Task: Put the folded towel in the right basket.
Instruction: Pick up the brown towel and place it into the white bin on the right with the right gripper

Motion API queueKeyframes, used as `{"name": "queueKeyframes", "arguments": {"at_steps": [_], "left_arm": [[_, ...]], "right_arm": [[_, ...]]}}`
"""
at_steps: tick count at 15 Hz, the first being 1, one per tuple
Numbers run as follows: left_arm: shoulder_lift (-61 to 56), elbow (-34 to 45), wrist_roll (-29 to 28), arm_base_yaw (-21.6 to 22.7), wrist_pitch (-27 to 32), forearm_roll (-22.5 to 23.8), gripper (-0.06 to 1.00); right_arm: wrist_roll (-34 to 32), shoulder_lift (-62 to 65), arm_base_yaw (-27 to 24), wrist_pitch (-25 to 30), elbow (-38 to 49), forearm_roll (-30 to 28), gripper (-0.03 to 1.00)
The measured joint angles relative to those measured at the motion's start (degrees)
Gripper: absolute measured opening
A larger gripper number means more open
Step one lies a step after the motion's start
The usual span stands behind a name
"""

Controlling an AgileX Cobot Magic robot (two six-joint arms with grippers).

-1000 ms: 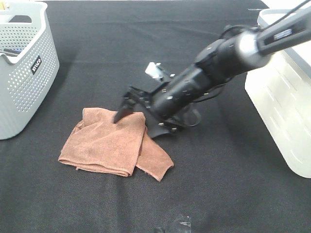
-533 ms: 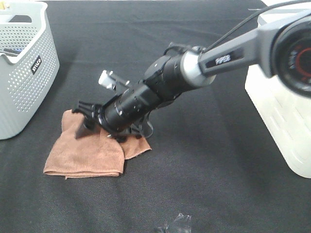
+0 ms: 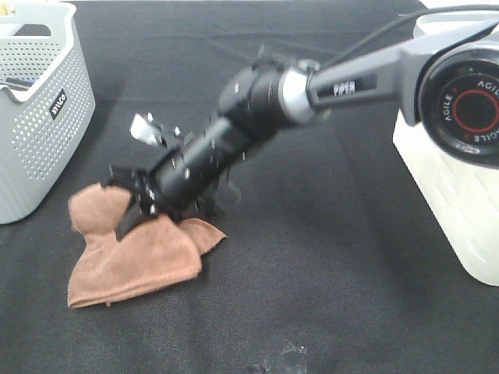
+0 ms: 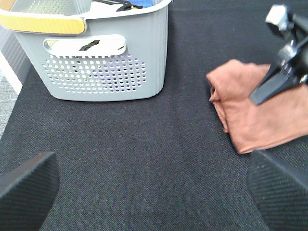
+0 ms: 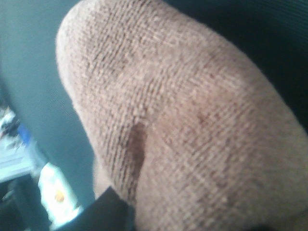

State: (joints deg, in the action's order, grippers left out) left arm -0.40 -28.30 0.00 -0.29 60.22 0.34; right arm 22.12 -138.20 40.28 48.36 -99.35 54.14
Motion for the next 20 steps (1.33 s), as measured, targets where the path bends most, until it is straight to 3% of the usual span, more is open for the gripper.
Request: {"name": "queueKeyframes", "arguments": {"at_steps": [1, 4, 6, 8, 11, 16, 19, 20], "left_arm": [[0.0, 0.0, 0.0, 0.0, 0.0, 0.0, 0.99], [0.0, 0.0, 0.0, 0.0, 0.0, 0.0, 0.99], [0.0, 0.0, 0.0, 0.0, 0.0, 0.0, 0.99], [0.0, 0.0, 0.0, 0.0, 0.0, 0.0, 0.99], [0.0, 0.0, 0.0, 0.0, 0.0, 0.0, 0.99], [0.0, 0.0, 0.0, 0.0, 0.0, 0.0, 0.99], [0.0, 0.0, 0.0, 0.0, 0.0, 0.0, 0.99], [0.0, 0.0, 0.0, 0.0, 0.0, 0.0, 0.99]], "right_arm": [[-2.3, 0.4, -1.2, 6.9, -5.4, -3.1, 0.17], [-8.4, 4.2, -3.5, 19.0, -15.9, -14.8, 0.17], [-14.4, 9.7, -5.4, 20.5, -22.7, -27.4, 0.17], [-16.0, 15.5, -7.1, 20.7, -23.9, -35.9, 0.17], [-17.6, 21.9, -10.3, 21.4, -23.9, -42.6, 0.17], [-20.0, 39.0, -33.2, 21.5, -21.7, -50.6, 0.17], [-18.3, 42.1, -46.5, 21.5, -11.9, -51.9, 0.17], [-18.2, 41.7, -48.6, 21.6, -8.7, -52.1, 0.17]]}}
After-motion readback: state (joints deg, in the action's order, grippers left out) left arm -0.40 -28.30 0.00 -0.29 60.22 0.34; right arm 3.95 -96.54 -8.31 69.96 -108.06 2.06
